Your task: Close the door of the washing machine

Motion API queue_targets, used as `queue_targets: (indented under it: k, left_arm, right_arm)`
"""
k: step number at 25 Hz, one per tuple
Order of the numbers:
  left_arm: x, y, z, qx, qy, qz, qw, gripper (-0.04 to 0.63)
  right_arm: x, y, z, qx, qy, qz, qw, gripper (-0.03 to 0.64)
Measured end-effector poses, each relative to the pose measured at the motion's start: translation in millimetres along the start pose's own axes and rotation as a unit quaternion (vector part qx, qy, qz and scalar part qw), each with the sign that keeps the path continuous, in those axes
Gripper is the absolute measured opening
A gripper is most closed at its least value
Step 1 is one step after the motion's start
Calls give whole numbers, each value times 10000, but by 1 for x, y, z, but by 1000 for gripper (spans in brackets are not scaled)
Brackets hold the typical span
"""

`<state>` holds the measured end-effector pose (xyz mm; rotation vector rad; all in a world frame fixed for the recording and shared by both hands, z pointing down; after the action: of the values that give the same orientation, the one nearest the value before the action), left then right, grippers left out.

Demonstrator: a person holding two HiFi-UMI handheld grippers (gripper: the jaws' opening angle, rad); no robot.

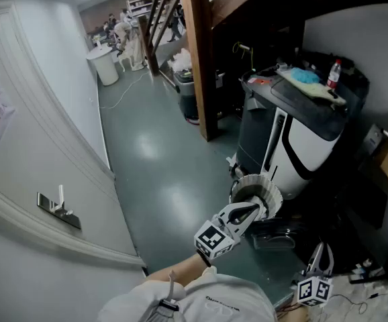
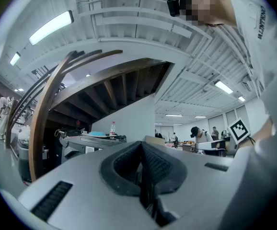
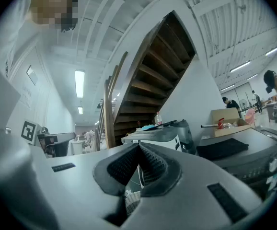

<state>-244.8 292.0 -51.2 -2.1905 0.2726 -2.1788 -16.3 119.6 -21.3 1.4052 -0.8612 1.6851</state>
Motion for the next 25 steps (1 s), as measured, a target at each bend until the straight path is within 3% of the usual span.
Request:
queue_targets:
  k: [10,21,25]
  left_arm:
    - [10,-12,-26,49,-191,-15,9998,2]
    - [61,-28,-62,483,-460,-396,9970,2]
    - [90,-18,-70,568,-487,-503,9959,2]
  right_arm:
    - [8,35,-53,-396,10,-104,9992,11]
    - [58,84,-107,-370,-375,-968,9939,11]
    - [84,108,-118,-831,-769,-1313,9848,11]
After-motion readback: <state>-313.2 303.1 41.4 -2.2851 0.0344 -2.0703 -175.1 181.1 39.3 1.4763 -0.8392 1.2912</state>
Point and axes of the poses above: the fingertips, and each gripper's own axes: y forward along the fingers, z to its right, x out of its underside, the point moved 3 cm from there along -y, backward along the fingers, and after that the axes turned 1 degree about z, right-handed, at the moved point
